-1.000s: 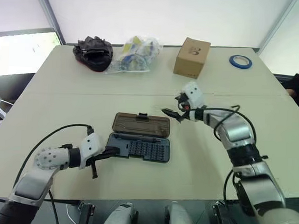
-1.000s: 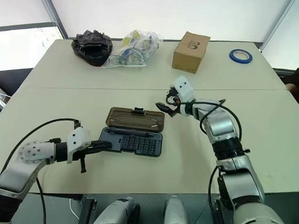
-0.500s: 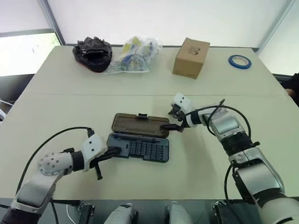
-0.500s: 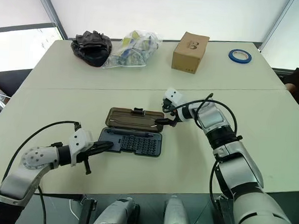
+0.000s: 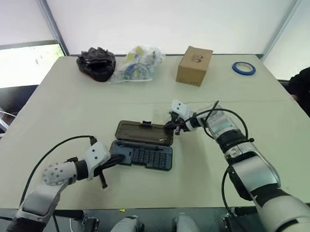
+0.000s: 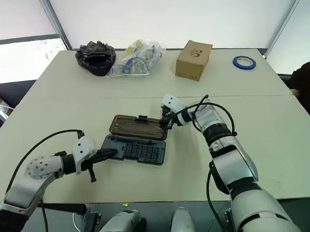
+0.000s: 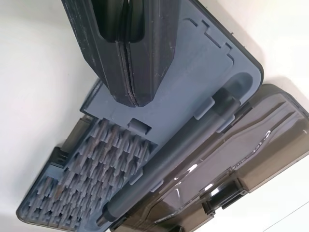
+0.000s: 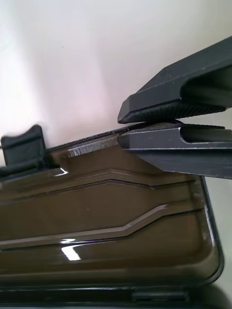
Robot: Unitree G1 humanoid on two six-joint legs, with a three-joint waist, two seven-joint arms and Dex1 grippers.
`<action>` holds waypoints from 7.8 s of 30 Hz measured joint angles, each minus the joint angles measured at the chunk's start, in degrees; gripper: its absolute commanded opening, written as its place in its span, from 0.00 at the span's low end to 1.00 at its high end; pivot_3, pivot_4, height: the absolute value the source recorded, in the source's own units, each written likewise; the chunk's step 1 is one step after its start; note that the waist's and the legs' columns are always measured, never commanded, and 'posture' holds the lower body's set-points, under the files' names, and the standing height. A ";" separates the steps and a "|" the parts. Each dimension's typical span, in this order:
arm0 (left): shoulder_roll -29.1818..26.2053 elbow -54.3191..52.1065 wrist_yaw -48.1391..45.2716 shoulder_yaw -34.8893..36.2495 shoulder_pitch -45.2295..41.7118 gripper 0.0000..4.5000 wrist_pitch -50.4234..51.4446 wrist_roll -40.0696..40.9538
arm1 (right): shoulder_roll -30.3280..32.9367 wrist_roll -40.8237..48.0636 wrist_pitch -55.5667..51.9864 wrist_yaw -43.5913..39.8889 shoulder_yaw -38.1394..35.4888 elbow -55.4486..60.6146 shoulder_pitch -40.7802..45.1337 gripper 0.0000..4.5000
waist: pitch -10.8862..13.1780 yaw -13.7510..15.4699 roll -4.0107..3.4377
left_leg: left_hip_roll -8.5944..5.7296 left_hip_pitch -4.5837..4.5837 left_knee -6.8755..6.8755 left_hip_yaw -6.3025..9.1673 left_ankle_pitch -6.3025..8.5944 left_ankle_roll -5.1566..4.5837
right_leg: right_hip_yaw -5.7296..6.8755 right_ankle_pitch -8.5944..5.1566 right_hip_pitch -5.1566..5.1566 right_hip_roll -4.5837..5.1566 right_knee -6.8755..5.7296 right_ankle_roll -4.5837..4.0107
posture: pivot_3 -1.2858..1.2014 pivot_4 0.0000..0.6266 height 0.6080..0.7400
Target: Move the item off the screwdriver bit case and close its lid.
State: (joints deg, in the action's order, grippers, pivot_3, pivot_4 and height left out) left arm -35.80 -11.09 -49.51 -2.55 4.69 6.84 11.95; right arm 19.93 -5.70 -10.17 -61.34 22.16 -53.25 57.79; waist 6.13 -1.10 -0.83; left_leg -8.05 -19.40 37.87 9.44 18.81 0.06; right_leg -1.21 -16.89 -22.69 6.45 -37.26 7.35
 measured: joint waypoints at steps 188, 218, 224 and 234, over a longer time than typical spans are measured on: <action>-4.64 10.55 -19.25 0.46 -25.66 0.00 17.16 10.68 | 14.24 -14.52 1.64 2.99 -2.00 39.95 -13.80 0.94 | 1.32 0.15 1.19 | -0.13 -2.32 1.06 0.18 -0.19 0.27 | 0.20 0.03 -1.90 0.04 -0.86 0.01 | 0.52 0.24 1.00; -5.99 7.37 -20.44 -14.50 -23.74 0.00 0.77 -1.86 | 15.30 -1.90 -19.19 3.98 -7.51 49.25 -16.53 0.94 | 1.38 0.33 1.08 | -0.14 -2.16 1.04 0.14 -0.19 0.26 | 0.22 0.03 -1.72 0.09 -0.79 0.01 | 0.52 0.24 1.00; -5.75 10.09 -20.35 -14.28 -24.23 0.00 -1.56 -1.94 | 13.37 -2.65 -13.91 2.34 -3.24 37.87 -10.85 0.94 | 1.35 0.18 1.05 | -0.13 -2.06 1.01 0.11 -0.18 0.25 | 0.19 0.03 -1.65 0.09 -0.79 0.01 | 0.52 0.24 1.00; -4.50 9.35 -18.21 -13.17 -22.24 0.00 -1.00 -1.80 | 5.92 -4.64 -2.90 -2.05 1.43 12.13 -0.97 0.30 | 1.21 0.25 0.95 | -0.13 -1.93 1.02 0.16 -0.18 0.25 | 0.20 0.03 -1.50 0.06 -0.81 0.01 | 0.52 0.24 1.00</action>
State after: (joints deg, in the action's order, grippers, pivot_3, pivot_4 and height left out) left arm -40.30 -1.73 -67.72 -15.73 -17.55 5.83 10.15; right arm 25.85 -10.33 -13.07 -63.39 23.58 -41.12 56.82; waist 7.34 -0.85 0.12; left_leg -8.18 -21.34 38.89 9.59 18.63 0.32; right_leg -1.01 -16.86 -24.19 6.51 -38.07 7.36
